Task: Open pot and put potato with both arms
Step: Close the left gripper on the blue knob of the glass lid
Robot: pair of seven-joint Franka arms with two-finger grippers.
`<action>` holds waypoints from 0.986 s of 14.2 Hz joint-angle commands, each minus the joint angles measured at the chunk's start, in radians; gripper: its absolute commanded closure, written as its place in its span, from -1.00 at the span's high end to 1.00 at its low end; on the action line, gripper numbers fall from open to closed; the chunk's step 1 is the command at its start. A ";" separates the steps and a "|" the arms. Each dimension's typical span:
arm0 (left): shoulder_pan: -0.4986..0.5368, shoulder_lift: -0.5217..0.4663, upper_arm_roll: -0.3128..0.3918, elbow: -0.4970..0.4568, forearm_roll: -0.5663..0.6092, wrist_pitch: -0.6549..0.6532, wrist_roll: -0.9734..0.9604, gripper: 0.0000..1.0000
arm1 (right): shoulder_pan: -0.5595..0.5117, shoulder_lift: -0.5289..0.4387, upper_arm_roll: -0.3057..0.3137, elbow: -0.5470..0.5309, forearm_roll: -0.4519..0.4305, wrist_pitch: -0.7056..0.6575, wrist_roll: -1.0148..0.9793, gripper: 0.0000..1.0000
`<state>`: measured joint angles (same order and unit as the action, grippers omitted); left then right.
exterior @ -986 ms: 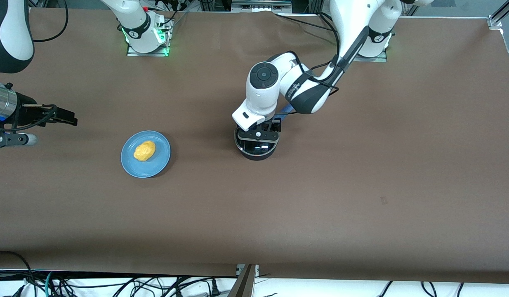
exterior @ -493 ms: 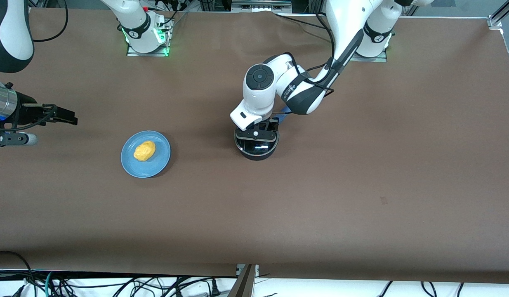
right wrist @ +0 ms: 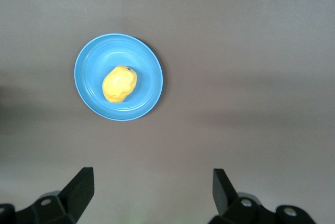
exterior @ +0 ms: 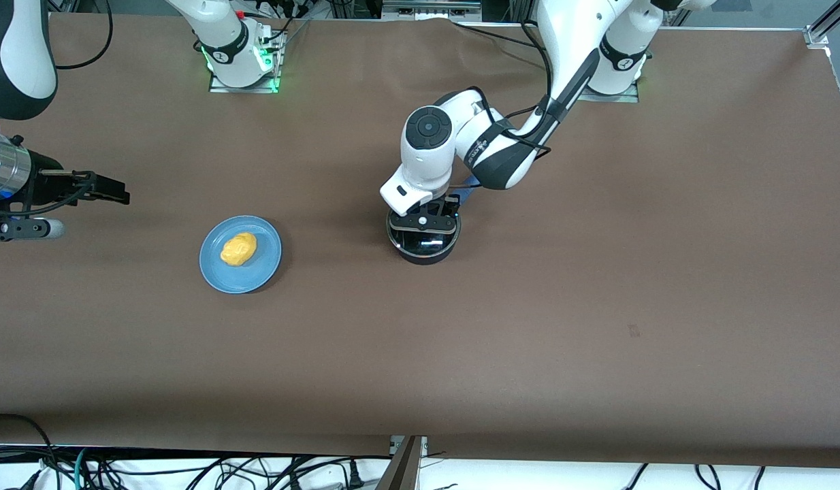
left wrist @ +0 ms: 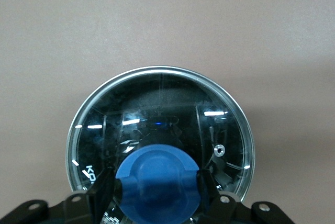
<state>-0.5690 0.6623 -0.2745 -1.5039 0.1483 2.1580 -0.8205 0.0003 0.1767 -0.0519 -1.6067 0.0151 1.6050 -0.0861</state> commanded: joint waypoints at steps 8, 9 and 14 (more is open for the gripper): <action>0.023 -0.056 0.003 0.027 0.016 -0.052 -0.016 -0.08 | -0.002 -0.006 0.009 0.016 -0.006 -0.025 0.012 1.00; 0.038 -0.078 0.003 0.024 0.016 -0.067 -0.012 -0.08 | 0.003 -0.006 0.012 0.016 -0.006 -0.025 0.012 1.00; 0.217 -0.211 0.006 -0.083 -0.002 -0.066 0.169 -0.10 | 0.065 -0.002 0.012 0.013 -0.007 -0.019 0.153 1.00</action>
<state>-0.4443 0.5442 -0.2601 -1.4890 0.1484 2.0919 -0.7664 0.0217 0.1761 -0.0412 -1.6051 0.0151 1.6006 -0.0234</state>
